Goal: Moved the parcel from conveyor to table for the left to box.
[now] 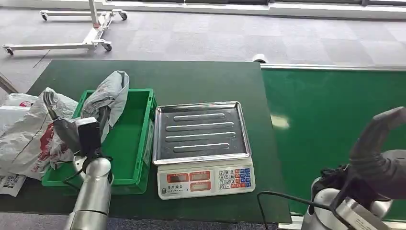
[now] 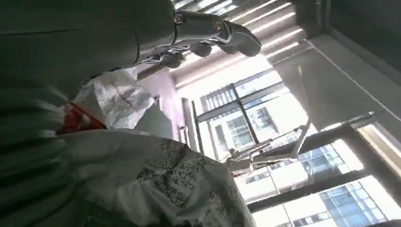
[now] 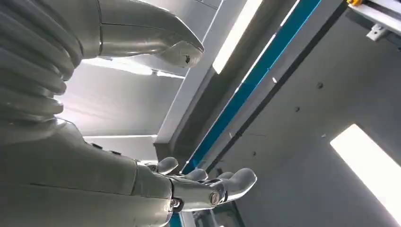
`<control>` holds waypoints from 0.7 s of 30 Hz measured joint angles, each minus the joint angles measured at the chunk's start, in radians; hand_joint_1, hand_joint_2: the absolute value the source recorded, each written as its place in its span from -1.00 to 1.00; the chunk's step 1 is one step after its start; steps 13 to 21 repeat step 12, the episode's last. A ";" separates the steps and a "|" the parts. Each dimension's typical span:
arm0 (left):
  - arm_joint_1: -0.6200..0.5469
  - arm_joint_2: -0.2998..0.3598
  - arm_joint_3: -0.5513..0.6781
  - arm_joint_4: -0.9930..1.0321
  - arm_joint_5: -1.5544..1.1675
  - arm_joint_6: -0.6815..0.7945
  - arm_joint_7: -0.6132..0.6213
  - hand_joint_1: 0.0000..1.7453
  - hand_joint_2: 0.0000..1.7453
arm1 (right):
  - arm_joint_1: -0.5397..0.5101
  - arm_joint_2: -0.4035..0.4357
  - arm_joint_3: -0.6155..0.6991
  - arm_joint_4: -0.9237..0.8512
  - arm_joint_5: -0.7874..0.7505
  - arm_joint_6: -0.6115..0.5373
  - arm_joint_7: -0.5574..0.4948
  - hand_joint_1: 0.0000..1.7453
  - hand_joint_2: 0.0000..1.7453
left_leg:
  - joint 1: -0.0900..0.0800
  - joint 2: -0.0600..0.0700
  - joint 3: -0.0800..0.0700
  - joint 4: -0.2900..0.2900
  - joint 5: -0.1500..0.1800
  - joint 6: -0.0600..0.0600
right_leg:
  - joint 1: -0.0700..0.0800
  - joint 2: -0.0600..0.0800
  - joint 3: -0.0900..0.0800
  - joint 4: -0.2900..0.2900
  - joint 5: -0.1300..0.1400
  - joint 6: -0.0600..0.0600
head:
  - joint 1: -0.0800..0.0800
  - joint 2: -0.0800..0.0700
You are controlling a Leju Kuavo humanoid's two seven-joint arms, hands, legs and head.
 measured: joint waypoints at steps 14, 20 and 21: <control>0.204 0.042 -0.315 -0.406 -0.115 -0.022 0.005 -1.00 1.00 | 0.013 0.000 -0.021 0.016 0.014 0.000 0.000 -1.00 1.00 | 0.000 -0.004 -0.003 0.000 0.000 0.001 | 0.000 -0.004 -0.001 0.000 -0.001 0.001 | 0.000 0.000; 0.204 0.042 -0.315 -0.406 -0.115 -0.022 0.005 -1.00 1.00 | 0.013 0.000 -0.021 0.016 0.014 0.000 0.000 -1.00 1.00 | 0.000 -0.004 -0.003 0.000 0.000 0.001 | 0.000 -0.004 -0.001 0.000 -0.001 0.001 | 0.000 0.000; 0.204 0.042 -0.315 -0.406 -0.115 -0.022 0.005 -1.00 1.00 | 0.013 0.000 -0.021 0.016 0.014 0.000 0.000 -1.00 1.00 | 0.000 -0.004 -0.003 0.000 0.000 0.001 | 0.000 -0.004 -0.001 0.000 -0.001 0.001 | 0.000 0.000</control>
